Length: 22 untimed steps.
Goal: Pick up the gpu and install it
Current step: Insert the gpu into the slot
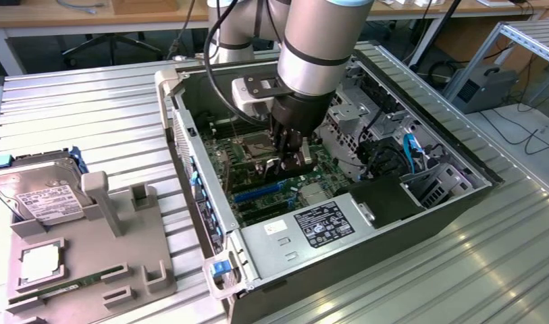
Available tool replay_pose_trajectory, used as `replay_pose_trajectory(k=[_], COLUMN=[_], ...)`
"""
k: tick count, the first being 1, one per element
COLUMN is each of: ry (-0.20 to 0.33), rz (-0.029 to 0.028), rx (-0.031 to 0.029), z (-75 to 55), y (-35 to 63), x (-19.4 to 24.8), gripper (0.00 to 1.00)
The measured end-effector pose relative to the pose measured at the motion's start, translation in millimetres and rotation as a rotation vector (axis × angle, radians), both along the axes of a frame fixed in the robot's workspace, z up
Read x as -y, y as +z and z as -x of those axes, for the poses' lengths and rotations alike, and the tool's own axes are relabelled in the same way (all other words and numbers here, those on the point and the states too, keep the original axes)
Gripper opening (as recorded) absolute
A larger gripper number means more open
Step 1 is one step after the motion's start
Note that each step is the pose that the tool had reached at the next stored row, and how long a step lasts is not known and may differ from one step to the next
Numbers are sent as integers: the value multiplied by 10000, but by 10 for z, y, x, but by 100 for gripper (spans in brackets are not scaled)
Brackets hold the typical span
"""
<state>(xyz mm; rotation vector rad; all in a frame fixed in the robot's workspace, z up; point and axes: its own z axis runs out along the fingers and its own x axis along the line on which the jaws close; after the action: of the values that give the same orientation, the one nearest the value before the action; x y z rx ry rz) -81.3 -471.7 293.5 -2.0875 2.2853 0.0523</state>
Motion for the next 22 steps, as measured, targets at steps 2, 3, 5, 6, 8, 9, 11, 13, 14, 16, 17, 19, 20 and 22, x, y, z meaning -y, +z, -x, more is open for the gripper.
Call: replay_pose_trajectory(k=[2, 3, 5, 6, 8, 9, 11, 13, 14, 16, 17, 19, 20, 22], ry=[1, 1, 3, 3, 3, 4, 4, 4, 3, 3, 3, 3, 3, 3], rz=[-5, -2, -1, 2, -1, -2, 6, 10, 12, 20, 23, 34, 35, 39], rx=[8, 17, 56, 60, 65, 70, 71, 70, 70, 70, 71, 71, 71, 70], z=[0, 0, 0, 2, 41, 41, 42, 41, 42, 42, 55, 75, 90, 123], y=[-12, -20, -55, -60, -63, -77, -106, -133, -138, -141, -145, -147, -148, -150], x=[0, 0, 0, 0, -1, 0, 0, 0, 0, 0, 0, 0, 0, 0], gripper=[27, 27, 27, 27, 27, 27, 27, 27, 27, 27, 27, 27, 27, 27])
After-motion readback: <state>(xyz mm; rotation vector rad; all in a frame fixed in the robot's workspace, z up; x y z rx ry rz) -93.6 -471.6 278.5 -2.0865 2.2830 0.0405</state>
